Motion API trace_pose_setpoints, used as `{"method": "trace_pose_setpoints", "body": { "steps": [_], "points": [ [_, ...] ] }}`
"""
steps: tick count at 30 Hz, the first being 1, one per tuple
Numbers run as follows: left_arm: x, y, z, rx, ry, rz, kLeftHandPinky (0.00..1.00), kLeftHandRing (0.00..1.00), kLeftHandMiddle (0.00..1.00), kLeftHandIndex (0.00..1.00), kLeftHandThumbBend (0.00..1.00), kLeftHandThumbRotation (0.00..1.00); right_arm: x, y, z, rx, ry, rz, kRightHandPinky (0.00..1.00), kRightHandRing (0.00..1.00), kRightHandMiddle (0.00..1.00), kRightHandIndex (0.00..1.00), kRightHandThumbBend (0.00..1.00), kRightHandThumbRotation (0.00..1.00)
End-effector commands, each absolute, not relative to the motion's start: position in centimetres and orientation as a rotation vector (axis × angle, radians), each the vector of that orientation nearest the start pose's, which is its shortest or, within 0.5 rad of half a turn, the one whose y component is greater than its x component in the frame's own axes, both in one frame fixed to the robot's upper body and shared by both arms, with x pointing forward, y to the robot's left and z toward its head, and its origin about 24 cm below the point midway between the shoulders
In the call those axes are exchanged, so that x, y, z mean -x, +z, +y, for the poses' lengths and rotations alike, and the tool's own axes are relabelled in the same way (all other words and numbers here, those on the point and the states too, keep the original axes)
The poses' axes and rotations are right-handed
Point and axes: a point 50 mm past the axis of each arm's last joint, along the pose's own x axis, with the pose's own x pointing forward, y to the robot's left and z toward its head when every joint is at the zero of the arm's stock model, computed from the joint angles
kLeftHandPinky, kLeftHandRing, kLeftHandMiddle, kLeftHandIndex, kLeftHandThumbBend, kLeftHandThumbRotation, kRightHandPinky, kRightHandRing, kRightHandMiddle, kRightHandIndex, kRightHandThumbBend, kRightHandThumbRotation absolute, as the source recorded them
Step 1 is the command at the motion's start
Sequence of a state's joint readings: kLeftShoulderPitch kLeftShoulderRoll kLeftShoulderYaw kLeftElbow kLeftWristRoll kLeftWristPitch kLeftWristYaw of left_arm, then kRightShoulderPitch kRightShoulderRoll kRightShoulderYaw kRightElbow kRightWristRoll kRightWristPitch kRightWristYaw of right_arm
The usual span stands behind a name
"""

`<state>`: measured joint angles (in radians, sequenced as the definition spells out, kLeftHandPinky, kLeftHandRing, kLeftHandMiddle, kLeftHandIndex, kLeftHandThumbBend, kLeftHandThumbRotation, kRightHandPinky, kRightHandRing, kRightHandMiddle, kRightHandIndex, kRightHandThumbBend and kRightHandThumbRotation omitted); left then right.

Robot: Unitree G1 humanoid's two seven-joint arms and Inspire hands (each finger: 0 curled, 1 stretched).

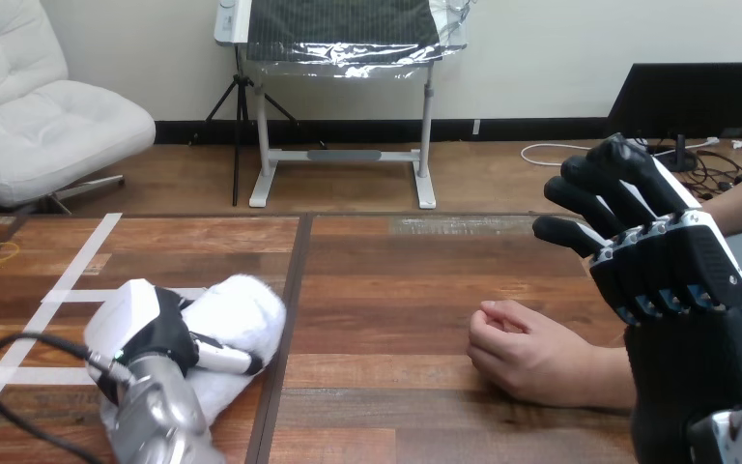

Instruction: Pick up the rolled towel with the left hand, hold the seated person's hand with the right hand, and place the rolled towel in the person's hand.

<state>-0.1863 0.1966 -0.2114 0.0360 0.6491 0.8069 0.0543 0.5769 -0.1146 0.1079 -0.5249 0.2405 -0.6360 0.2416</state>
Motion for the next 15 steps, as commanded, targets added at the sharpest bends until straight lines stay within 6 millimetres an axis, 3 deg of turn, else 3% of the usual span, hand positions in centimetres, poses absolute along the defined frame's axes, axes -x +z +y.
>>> {"method": "trace_pose_setpoints", "body": {
  "steps": [1, 15],
  "points": [
    [-27.9, 6.7, 17.7, -0.827, 0.273, 0.317, 0.16, 0.25, 0.35, 0.44, 0.74, 0.00, -13.5, 11.8, -16.0, -0.054, 0.166, -0.639, 0.75, 0.84, 0.84, 0.85, 0.89, 1.00],
    [-26.8, 9.3, 17.3, -0.688, 0.301, 0.073, 0.21, 0.29, 0.37, 0.45, 0.72, 0.00, -14.2, 11.0, -16.3, -0.025, 0.153, -0.613, 0.77, 0.86, 0.86, 0.87, 0.79, 0.93]
  ]
}}
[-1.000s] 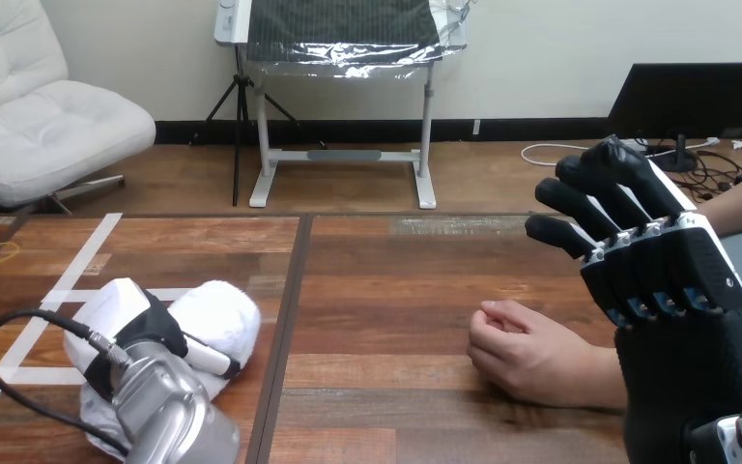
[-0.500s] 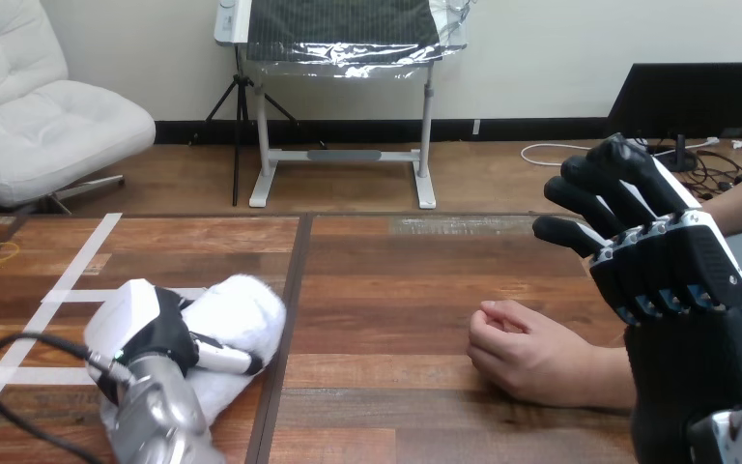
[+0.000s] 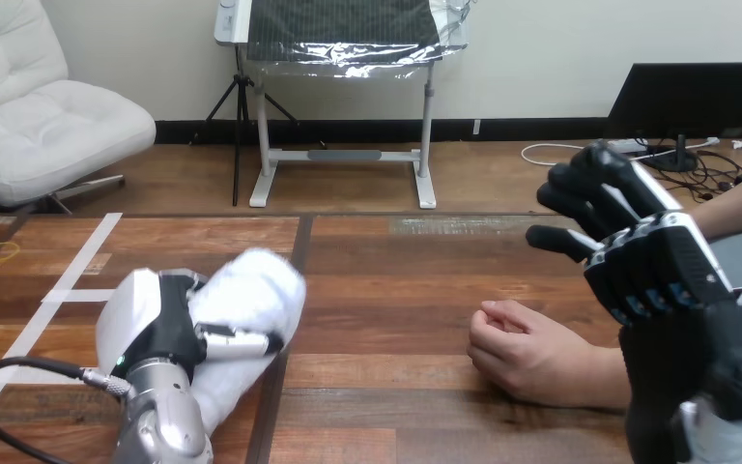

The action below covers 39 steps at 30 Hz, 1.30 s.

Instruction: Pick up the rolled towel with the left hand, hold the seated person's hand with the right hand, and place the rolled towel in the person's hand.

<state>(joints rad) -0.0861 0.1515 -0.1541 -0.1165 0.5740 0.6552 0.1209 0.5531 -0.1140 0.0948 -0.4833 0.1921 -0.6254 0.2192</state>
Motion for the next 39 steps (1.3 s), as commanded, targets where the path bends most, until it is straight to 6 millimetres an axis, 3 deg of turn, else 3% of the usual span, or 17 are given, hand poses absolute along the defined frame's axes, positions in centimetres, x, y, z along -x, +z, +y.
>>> {"method": "trace_pose_setpoints", "body": {
  "steps": [1, 18, 33, 39],
  "points": [
    [-26.8, 9.4, 17.3, -0.678, 0.300, 0.053, 0.21, 0.30, 0.38, 0.44, 0.72, 0.00, -14.2, 10.9, -16.3, -0.024, 0.154, -0.613, 0.77, 0.86, 0.86, 0.87, 0.78, 0.93],
    [-25.4, 11.7, 17.1, -0.492, 0.227, -0.296, 0.23, 0.30, 0.39, 0.43, 0.67, 0.00, -14.8, 10.1, -16.9, 0.047, 0.160, -0.567, 0.80, 0.86, 0.86, 0.88, 0.72, 0.91],
    [-24.7, 12.8, 16.7, -0.344, 0.179, -0.484, 0.26, 0.32, 0.38, 0.41, 0.64, 0.00, -15.5, 10.2, -17.9, 0.249, 0.155, -0.505, 0.81, 0.83, 0.83, 0.86, 0.79, 0.90],
    [-24.5, 12.9, 16.5, -0.255, 0.163, -0.523, 0.25, 0.30, 0.37, 0.40, 0.62, 0.00, -15.9, 10.4, -18.5, 0.292, 0.151, -0.489, 0.82, 0.84, 0.84, 0.86, 0.88, 0.87]
  ]
}}
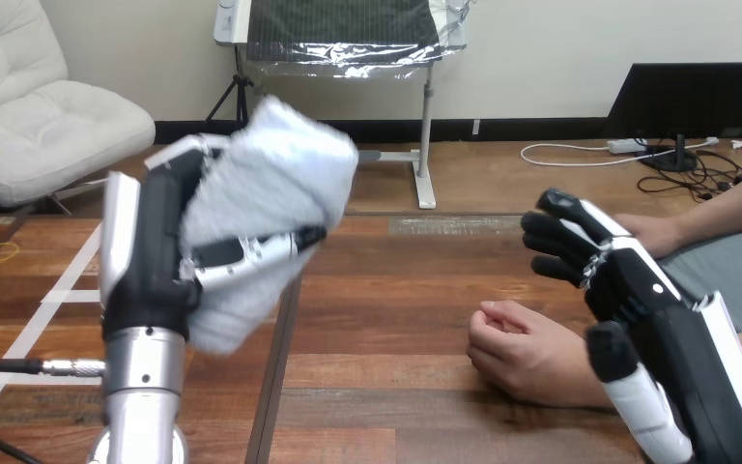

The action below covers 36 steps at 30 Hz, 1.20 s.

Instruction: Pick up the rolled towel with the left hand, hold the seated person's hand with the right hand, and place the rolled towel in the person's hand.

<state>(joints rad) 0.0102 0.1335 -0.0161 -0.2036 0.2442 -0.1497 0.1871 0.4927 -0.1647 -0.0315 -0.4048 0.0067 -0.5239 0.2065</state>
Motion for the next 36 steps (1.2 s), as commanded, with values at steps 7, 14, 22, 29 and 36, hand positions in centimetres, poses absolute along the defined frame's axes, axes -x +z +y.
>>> {"method": "trace_pose_setpoints", "body": {
  "steps": [7, 14, 22, 29, 36],
  "points": [
    [-24.3, 13.1, 16.3, -0.140, 0.136, -0.547, 0.24, 0.29, 0.36, 0.40, 0.57, 0.00, -16.6, 10.7, -19.4, 0.359, 0.171, -0.494, 0.85, 0.86, 0.87, 0.87, 0.91, 0.80],
    [-24.1, 13.1, 16.0, -0.074, 0.110, -0.554, 0.23, 0.28, 0.36, 0.40, 0.53, 0.00, -17.3, 11.2, -20.3, 0.425, 0.185, -0.494, 0.85, 0.87, 0.88, 0.87, 0.94, 0.76],
    [-24.0, 13.0, 15.7, -0.035, 0.098, -0.549, 0.23, 0.28, 0.35, 0.39, 0.52, 0.00, -18.4, 12.0, -21.7, 0.534, 0.202, -0.495, 0.81, 0.86, 0.88, 0.87, 0.96, 0.72],
    [-23.8, 12.9, 15.5, -0.016, 0.094, -0.542, 0.22, 0.28, 0.35, 0.39, 0.51, 0.00, -18.9, 12.6, -22.8, 0.646, 0.202, -0.462, 0.78, 0.86, 0.88, 0.87, 0.98, 0.72],
    [-23.7, 12.9, 15.3, -0.010, 0.087, -0.540, 0.22, 0.27, 0.34, 0.38, 0.50, 0.00, -19.3, 13.4, -23.8, 0.736, 0.217, -0.424, 0.77, 0.86, 0.90, 0.88, 1.00, 0.66]
  ]
}}
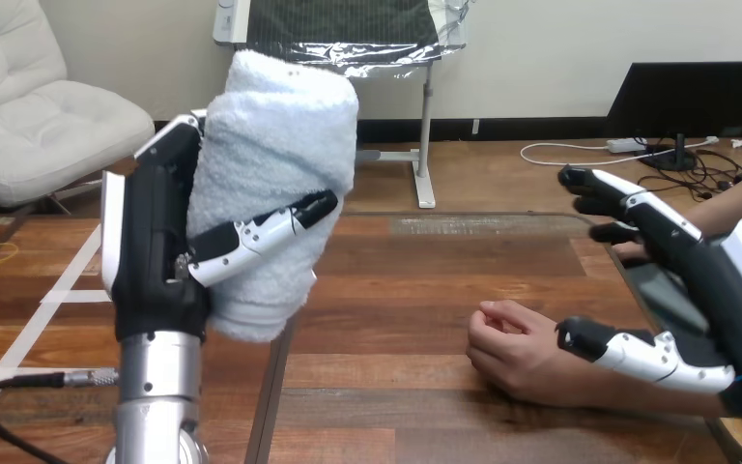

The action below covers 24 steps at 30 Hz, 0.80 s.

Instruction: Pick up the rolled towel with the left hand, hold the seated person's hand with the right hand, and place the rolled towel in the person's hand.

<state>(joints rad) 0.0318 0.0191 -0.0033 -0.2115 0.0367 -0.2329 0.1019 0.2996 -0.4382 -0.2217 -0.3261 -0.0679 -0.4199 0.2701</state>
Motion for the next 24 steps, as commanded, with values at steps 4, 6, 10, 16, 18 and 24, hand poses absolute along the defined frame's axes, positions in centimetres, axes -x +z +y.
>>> {"method": "trace_pose_setpoints", "body": {
  "steps": [4, 6, 10, 16, 18, 24],
  "points": [
    [-23.7, 12.8, 15.2, -0.009, 0.086, -0.539, 0.21, 0.27, 0.34, 0.38, 0.49, 0.00, -19.6, 13.8, -24.3, 0.787, 0.230, -0.413, 0.76, 0.87, 0.90, 0.88, 1.00, 0.62],
    [-23.6, 12.8, 15.2, -0.007, 0.087, -0.539, 0.21, 0.27, 0.34, 0.38, 0.49, 0.00, -19.8, 14.0, -24.5, 0.802, 0.238, -0.403, 0.76, 0.87, 0.91, 0.88, 1.00, 0.61],
    [-23.6, 12.8, 15.2, -0.001, 0.091, -0.539, 0.21, 0.27, 0.34, 0.38, 0.49, 0.00, -20.1, 14.1, -25.1, 0.832, 0.252, -0.381, 0.76, 0.88, 0.91, 0.89, 1.00, 0.56],
    [-23.5, 12.8, 15.2, 0.001, 0.092, -0.549, 0.21, 0.27, 0.34, 0.38, 0.49, 0.00, -20.8, 14.2, -26.1, 0.900, 0.269, -0.338, 0.77, 0.90, 0.92, 0.90, 1.00, 0.53],
    [-23.5, 12.8, 15.2, 0.003, 0.090, -0.553, 0.21, 0.27, 0.34, 0.38, 0.49, 0.00, -21.0, 14.3, -26.4, 0.929, 0.274, -0.320, 0.77, 0.90, 0.92, 0.90, 1.00, 0.53],
    [-23.3, 12.9, 15.1, 0.025, 0.076, -0.566, 0.20, 0.27, 0.34, 0.38, 0.48, 0.00, -21.6, 14.4, -27.1, 1.016, 0.286, -0.267, 0.76, 0.91, 0.93, 0.91, 1.00, 0.54]
  ]
}}
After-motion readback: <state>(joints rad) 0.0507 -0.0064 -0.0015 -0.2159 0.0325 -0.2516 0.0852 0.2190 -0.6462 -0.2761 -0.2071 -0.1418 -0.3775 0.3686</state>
